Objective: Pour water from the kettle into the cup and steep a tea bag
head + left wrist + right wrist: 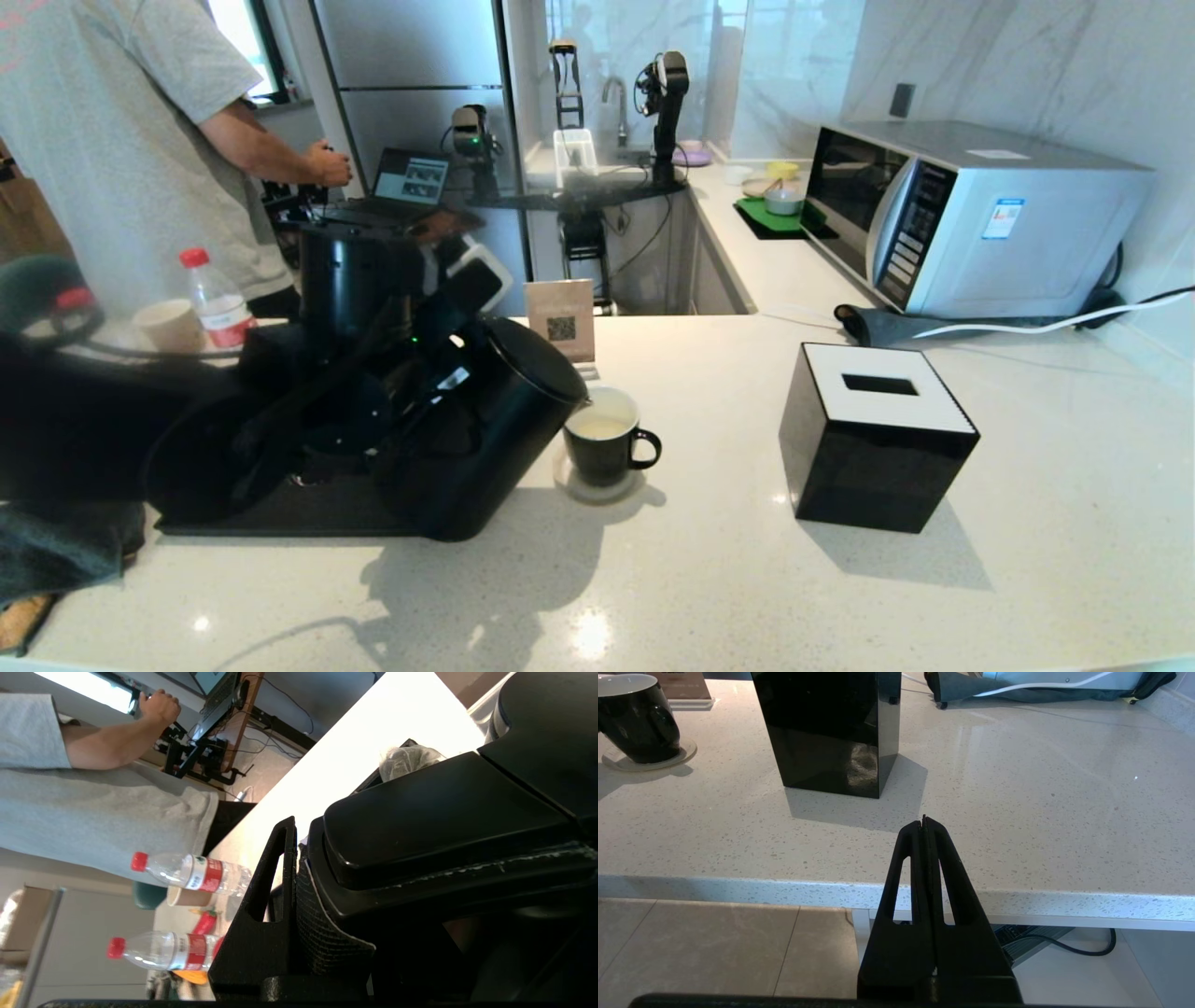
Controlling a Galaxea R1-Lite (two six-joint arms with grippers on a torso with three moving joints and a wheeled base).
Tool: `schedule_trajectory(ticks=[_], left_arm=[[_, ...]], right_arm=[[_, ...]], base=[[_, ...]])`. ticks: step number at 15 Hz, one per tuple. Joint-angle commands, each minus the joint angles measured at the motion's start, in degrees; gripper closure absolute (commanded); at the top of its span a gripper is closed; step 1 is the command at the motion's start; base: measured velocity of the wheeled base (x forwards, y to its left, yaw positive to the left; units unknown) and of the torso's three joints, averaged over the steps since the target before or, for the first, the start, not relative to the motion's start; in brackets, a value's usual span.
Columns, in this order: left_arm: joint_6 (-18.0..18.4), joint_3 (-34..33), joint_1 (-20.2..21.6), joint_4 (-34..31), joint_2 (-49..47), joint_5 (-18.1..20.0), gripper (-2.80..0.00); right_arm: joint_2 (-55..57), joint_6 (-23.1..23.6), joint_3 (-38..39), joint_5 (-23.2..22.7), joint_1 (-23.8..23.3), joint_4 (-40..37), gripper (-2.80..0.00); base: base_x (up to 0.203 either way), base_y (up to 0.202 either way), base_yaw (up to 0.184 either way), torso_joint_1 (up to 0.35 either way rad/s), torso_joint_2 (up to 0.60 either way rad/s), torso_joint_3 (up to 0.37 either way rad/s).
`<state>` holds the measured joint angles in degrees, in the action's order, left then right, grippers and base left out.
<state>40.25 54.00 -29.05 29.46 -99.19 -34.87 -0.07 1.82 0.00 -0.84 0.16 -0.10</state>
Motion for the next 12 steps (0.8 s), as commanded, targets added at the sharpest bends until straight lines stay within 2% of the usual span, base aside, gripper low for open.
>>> schedule_trajectory(ticks=[1,4,9,12], left_arm=[[-1.1,-2.4,0.0,2.1,0.1,-0.2,0.0],[-1.2,-4.9,0.0,7.4,0.2,-0.2,0.0],[-1.4,-5.4,-0.1,10.9,0.9,-0.1,0.0],[-2.9,-7.3,-0.5,12.9,2.2,-0.1,0.0]], right_arm=[[0.1,0.0,0.0,0.0,0.0,0.0,0.0],[0.1,0.0,0.0,0.0,0.0,0.0,0.0],[0.1,0.0,0.0,0.0,0.0,0.0,0.0],[0.1,0.0,0.0,0.0,0.0,0.0,0.0]], base=[[0.0,0.0,0.0,0.0,0.0,0.0],[0.0,0.0,0.0,0.0,0.0,0.0],[0.0,0.0,0.0,0.0,0.0,0.0],[0.0,0.0,0.0,0.0,0.0,0.0]])
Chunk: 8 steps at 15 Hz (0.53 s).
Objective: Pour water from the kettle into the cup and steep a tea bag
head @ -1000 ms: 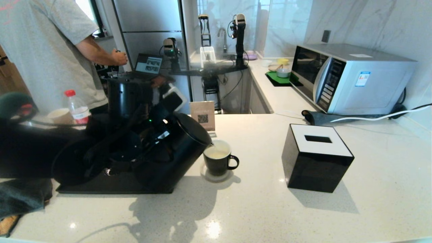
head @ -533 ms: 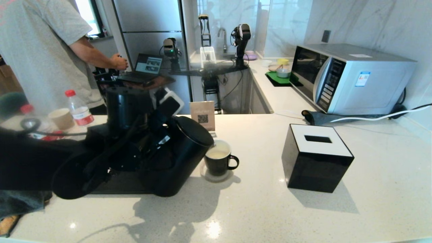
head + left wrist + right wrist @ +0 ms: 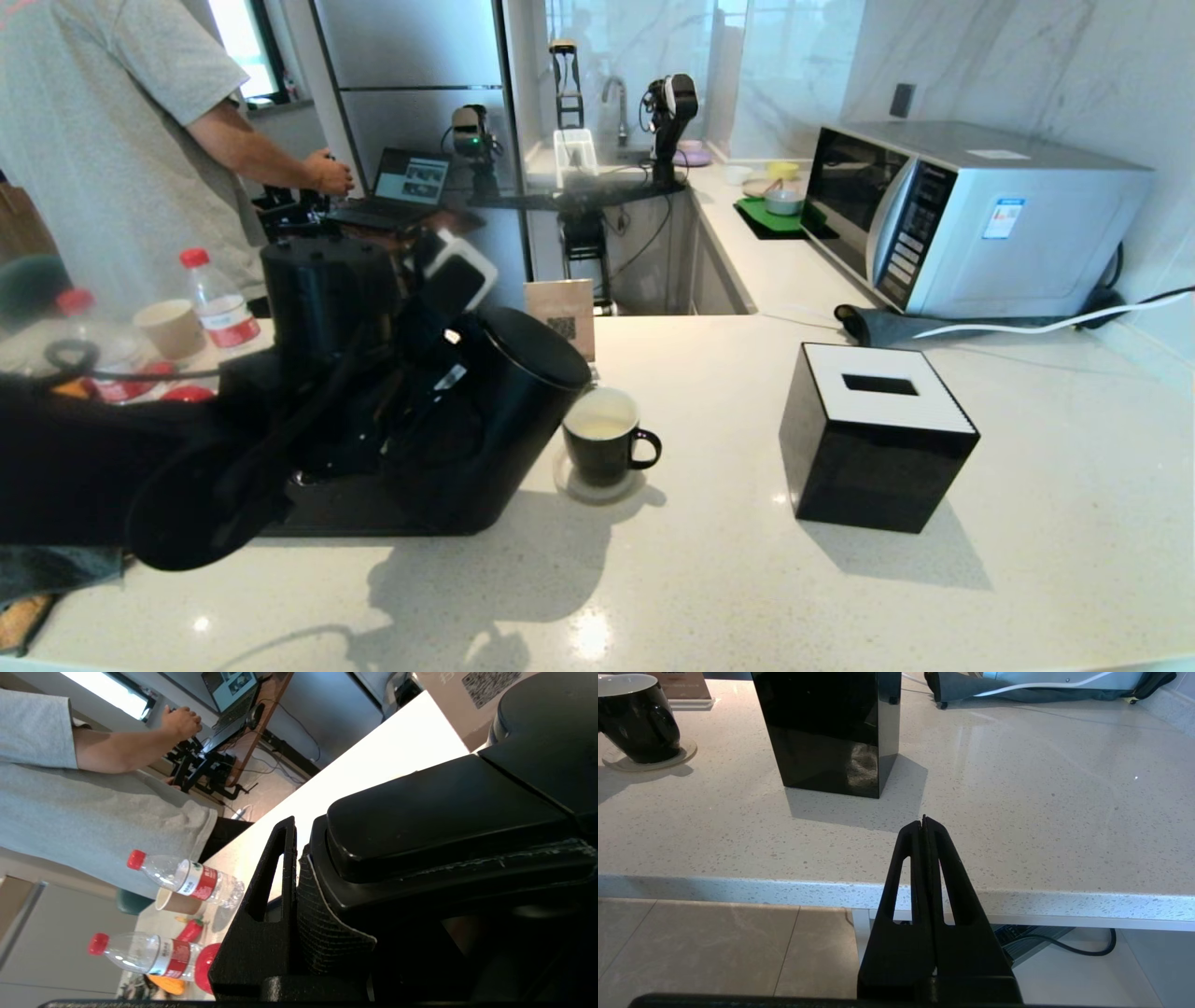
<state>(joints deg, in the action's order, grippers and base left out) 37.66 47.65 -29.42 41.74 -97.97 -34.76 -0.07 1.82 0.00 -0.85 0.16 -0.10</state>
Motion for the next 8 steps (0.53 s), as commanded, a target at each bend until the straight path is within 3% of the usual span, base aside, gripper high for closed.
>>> schedule_trajectory(ticks=[1,8], left_arm=[[-1.2,-1.6,-0.1,1.1,1.5,-0.2,0.0],[-8.2,-3.9,0.1,1.4,4.0,-0.6,0.0]], right_arm=[[0.1,0.0,0.0,0.0,0.0,0.0,0.0],[0.1,0.0,0.0,0.0,0.0,0.0,0.0]], base=[[0.0,0.0,0.0,0.0,0.0,0.0],[0.0,0.0,0.0,0.0,0.0,0.0]])
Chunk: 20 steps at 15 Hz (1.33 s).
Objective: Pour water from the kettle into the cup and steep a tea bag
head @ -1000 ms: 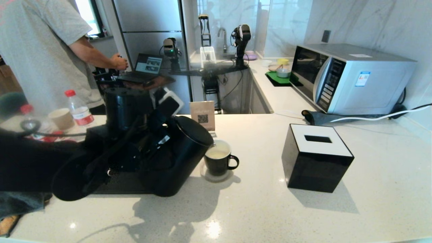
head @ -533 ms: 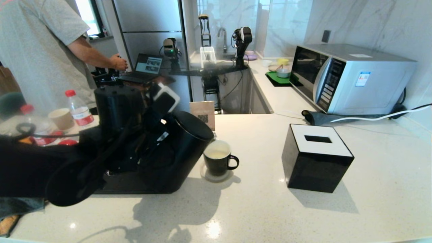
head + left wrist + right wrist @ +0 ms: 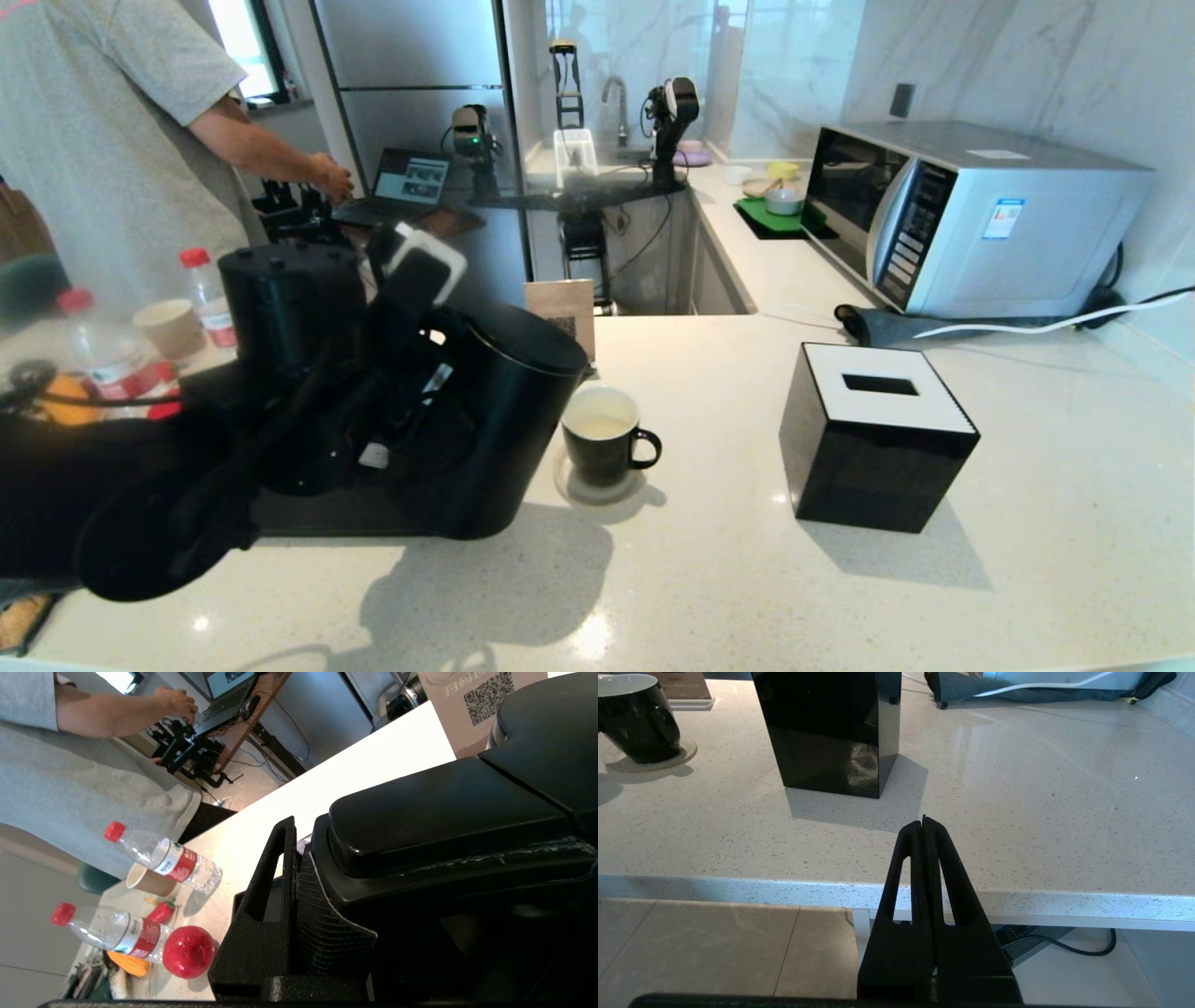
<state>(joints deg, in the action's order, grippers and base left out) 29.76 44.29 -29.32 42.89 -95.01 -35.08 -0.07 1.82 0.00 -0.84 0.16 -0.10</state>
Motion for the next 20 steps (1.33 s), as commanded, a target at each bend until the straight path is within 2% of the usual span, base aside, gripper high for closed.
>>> schedule_trajectory(ticks=[1,6,10,14,16,20], left_arm=[[-1.0,-1.1,0.3,0.2,1.6,-0.2,0.0],[-6.6,-5.9,2.0,0.2,5.9,-0.1,0.0],[-9.3,-8.0,4.1,0.3,9.1,0.0,0.0],[-10.9,-9.7,8.2,0.3,13.4,0.5,0.0],[-13.1,-10.1,10.2,0.3,15.3,0.5,0.0],[-15.2,-11.7,16.4,0.3,19.1,1.9,0.0]], right_arm=[[0.1,0.0,0.0,0.0,0.0,0.0,0.0],[0.1,0.0,0.0,0.0,0.0,0.0,0.0],[0.1,0.0,0.0,0.0,0.0,0.0,0.0],[0.1,0.0,0.0,0.0,0.0,0.0,0.0],[0.1,0.0,0.0,0.0,0.0,0.0,0.0],[0.1,0.0,0.0,0.0,0.0,0.0,0.0]], base=[[0.0,0.0,0.0,0.0,0.0,0.0],[0.0,0.0,0.0,0.0,0.0,0.0],[0.0,0.0,0.0,0.0,0.0,0.0],[0.0,0.0,0.0,0.0,0.0,0.0],[0.0,0.0,0.0,0.0,0.0,0.0],[0.0,0.0,0.0,0.0,0.0,0.0]])
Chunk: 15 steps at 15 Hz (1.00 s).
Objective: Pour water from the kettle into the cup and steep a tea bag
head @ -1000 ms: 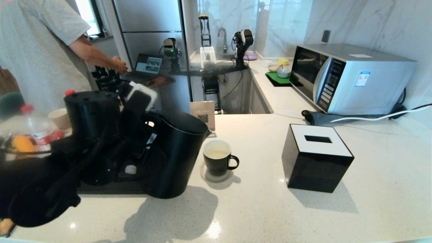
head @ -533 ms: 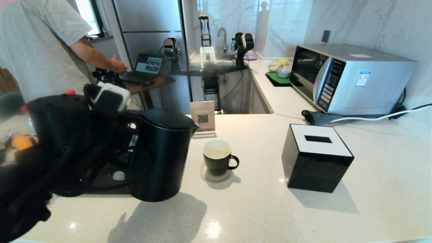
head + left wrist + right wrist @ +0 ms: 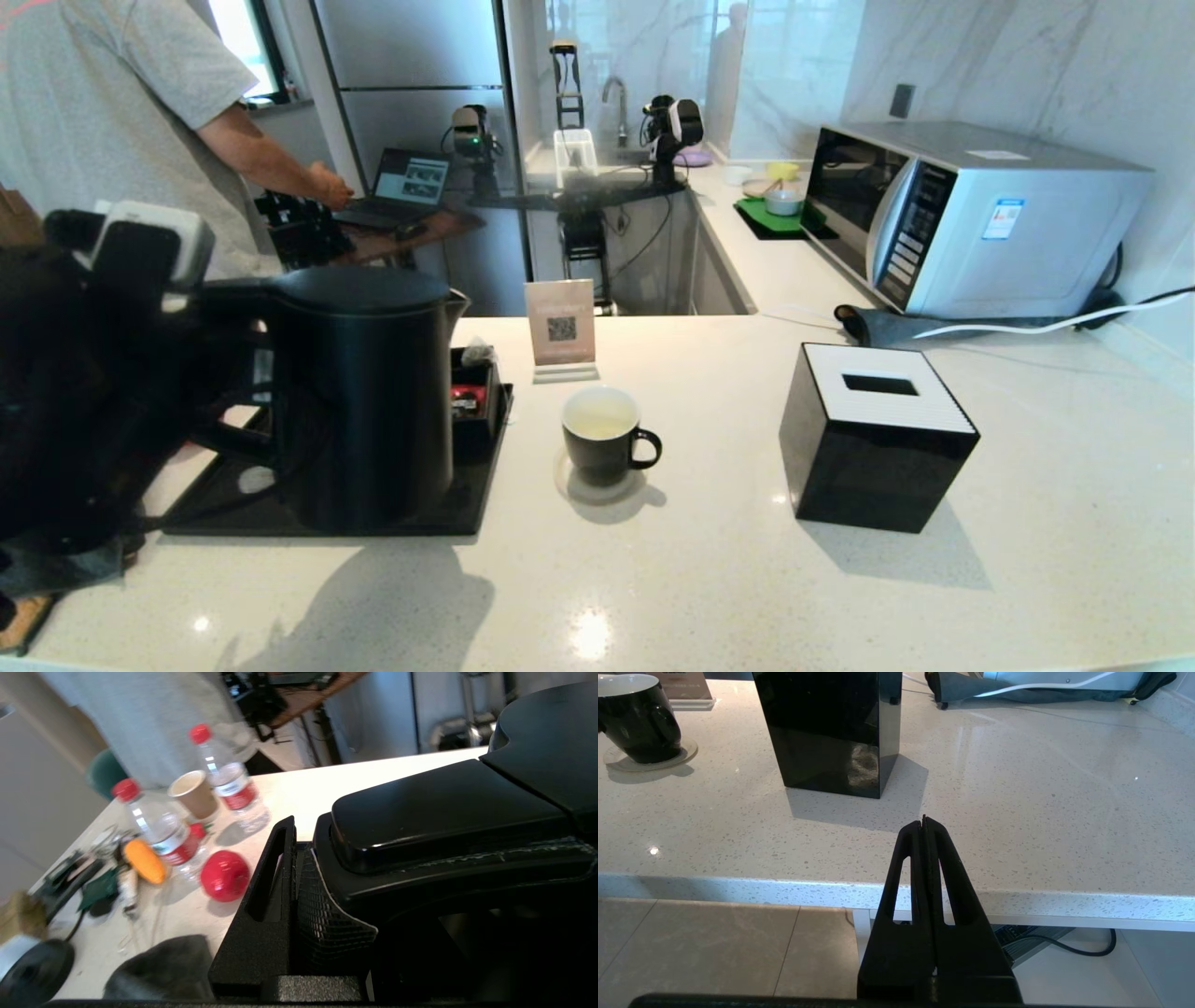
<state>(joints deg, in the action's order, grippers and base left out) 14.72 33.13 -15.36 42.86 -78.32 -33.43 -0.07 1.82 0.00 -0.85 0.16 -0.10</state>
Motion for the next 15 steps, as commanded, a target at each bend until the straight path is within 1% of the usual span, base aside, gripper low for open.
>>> schedule_trajectory(ticks=[1,4,8,10,12,13,15], left_arm=[[-0.6,-0.8,4.6,0.3,3.1,1.1,0.0],[-1.9,-1.4,11.6,0.3,5.3,4.6,0.0],[-4.8,-1.4,20.9,0.3,5.7,10.0,0.0],[-5.2,-1.4,26.6,0.3,5.4,13.5,0.0],[-5.3,-1.2,32.7,1.0,4.1,18.1,0.0],[-5.4,-1.3,34.9,3.4,2.1,20.0,0.0],[-5.4,-1.5,38.3,10.8,-3.3,21.7,0.0]], right_arm=[[0.1,0.0,0.0,0.0,0.0,0.0,0.0],[0.1,0.0,0.0,0.0,0.0,0.0,0.0],[0.1,0.0,0.0,0.0,0.0,0.0,0.0],[0.1,0.0,0.0,0.0,0.0,0.0,0.0],[0.1,0.0,0.0,0.0,0.0,0.0,0.0],[0.1,0.0,0.0,0.0,0.0,0.0,0.0],[0.1,0.0,0.0,0.0,0.0,0.0,0.0]], base=[[0.0,0.0,0.0,0.0,0.0,0.0],[0.0,0.0,0.0,0.0,0.0,0.0],[0.0,0.0,0.0,0.0,0.0,0.0],[0.0,0.0,0.0,0.0,0.0,0.0],[0.0,0.0,0.0,0.0,0.0,0.0],[0.0,0.0,0.0,0.0,0.0,0.0],[0.0,0.0,0.0,0.0,0.0,0.0]])
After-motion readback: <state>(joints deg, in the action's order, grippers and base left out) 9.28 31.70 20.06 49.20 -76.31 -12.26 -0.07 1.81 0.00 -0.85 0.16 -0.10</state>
